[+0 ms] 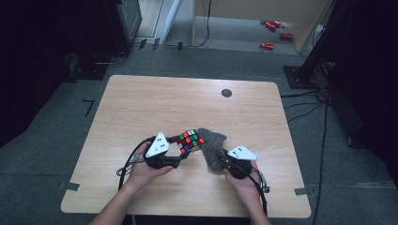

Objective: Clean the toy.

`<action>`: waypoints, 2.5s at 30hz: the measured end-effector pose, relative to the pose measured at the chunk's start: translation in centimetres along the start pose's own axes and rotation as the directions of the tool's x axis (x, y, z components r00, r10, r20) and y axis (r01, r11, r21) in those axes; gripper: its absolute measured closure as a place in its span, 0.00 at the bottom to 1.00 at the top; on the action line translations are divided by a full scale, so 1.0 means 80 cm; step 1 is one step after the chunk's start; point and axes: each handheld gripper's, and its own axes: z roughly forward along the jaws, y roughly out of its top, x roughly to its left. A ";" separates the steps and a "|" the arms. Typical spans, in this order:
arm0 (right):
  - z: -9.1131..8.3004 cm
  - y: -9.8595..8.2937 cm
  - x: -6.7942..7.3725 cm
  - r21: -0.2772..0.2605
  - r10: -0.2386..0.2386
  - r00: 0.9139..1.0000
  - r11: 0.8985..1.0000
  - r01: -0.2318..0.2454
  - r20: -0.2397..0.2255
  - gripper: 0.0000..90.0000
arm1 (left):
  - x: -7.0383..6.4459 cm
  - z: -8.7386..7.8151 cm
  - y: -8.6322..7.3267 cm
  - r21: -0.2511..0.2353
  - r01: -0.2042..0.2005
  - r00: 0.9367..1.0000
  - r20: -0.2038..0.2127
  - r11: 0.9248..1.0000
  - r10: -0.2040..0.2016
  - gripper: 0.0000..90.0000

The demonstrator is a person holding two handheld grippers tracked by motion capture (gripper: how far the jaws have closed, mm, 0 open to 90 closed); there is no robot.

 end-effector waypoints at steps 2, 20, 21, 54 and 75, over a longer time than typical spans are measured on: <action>-0.001 0.000 0.005 0.002 0.002 0.999 1.000 -0.002 -0.034 0.83 | 0.001 -0.001 0.000 0.000 0.002 1.000 -0.001 1.000 -0.002 0.38; 0.012 0.025 0.025 -0.131 -0.309 0.945 0.947 0.294 -0.109 0.27 | 0.023 -0.021 0.001 -0.019 0.048 0.998 -0.028 0.999 -0.048 0.38; 0.019 0.026 0.024 -0.120 -0.311 0.944 0.947 0.298 -0.113 0.27 | 0.023 -0.021 0.001 -0.017 0.047 0.998 -0.028 0.999 -0.048 0.38; -0.052 0.061 0.063 -0.232 -0.219 0.972 0.953 0.195 -0.085 0.83 | -0.030 0.027 0.005 0.209 -0.074 0.997 0.051 0.975 0.065 0.38; -0.035 0.048 0.090 -0.179 -0.355 0.932 0.914 0.363 0.076 0.80 | -0.051 0.027 0.018 0.233 -0.147 0.988 -0.012 0.961 0.154 0.39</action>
